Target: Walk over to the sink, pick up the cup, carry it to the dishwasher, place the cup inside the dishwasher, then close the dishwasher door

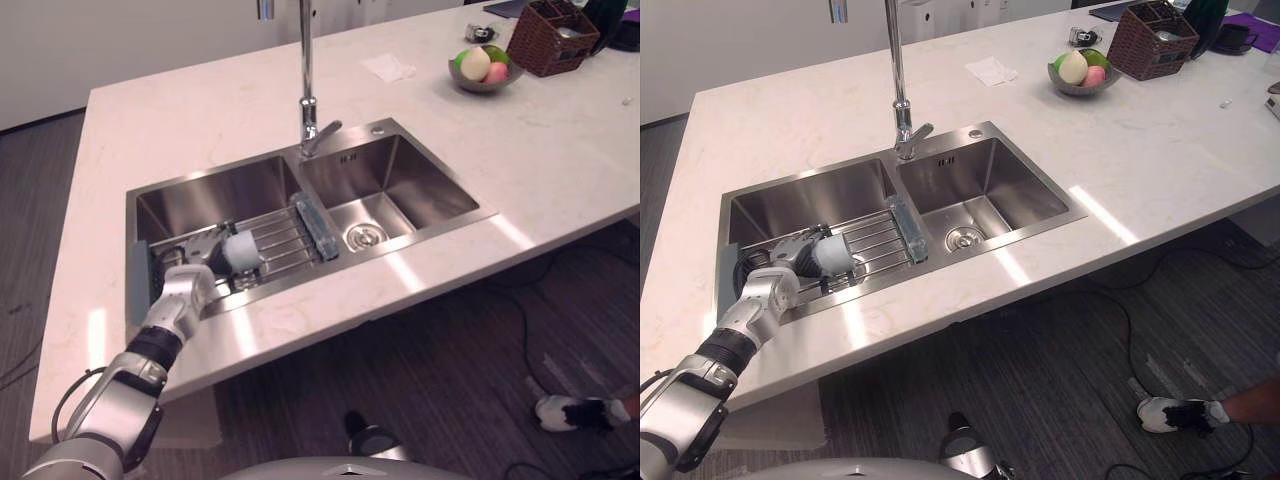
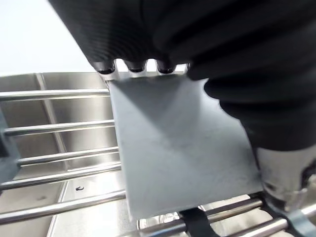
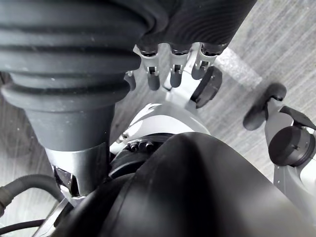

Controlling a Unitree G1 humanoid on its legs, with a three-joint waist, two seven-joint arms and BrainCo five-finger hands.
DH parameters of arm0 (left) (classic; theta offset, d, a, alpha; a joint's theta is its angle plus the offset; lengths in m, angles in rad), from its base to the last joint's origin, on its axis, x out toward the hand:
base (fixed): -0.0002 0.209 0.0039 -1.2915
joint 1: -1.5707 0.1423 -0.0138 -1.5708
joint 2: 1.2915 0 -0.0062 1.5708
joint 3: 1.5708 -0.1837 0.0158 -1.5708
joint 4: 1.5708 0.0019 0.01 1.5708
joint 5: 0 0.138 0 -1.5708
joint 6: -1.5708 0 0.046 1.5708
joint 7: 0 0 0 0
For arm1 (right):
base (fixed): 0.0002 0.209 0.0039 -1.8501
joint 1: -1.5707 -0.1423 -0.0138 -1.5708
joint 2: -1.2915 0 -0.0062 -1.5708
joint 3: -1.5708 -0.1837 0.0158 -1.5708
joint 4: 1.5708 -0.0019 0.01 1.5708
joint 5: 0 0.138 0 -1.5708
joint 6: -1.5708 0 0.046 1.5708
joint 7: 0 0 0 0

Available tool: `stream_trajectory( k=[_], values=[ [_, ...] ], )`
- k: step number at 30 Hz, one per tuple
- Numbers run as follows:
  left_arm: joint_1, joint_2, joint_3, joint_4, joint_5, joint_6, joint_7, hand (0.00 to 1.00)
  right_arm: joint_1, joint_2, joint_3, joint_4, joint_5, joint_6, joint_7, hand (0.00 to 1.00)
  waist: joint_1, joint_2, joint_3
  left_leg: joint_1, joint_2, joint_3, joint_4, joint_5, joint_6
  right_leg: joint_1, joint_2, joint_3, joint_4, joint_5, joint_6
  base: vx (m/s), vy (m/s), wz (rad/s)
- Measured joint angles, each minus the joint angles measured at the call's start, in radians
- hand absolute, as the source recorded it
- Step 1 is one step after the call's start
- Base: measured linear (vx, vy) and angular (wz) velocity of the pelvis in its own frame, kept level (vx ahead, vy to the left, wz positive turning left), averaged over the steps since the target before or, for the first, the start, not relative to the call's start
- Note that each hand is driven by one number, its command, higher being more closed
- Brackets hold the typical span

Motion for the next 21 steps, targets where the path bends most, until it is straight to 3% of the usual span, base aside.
stream_trajectory(
  k=[13,21],
  values=[
    [-0.023,-0.015,0.001,0.057,-0.015,0.017,-0.055,1.0,-0.004,-0.004,-0.006,0.0,-0.036,0.004,0.0,0.0,-0.017,0.011,-0.007,0.006,-0.001,0.025,-0.001,-0.009,-0.001,0.003,0.003,0.023,-0.012,0.005,0.003,-0.01,-0.022,-0.05],
    [-0.018,-0.02,0.002,0.072,-0.07,-0.024,0.035,1.0,-0.007,-0.006,-0.005,0.0,-0.038,0.006,0.0,0.0,-0.013,0.007,-0.004,0.006,-0.001,0.015,0.0,-0.008,0.0,0.004,0.0,0.012,-0.013,0.005,0.003,-0.01,-0.03,0.03]
  ],
)
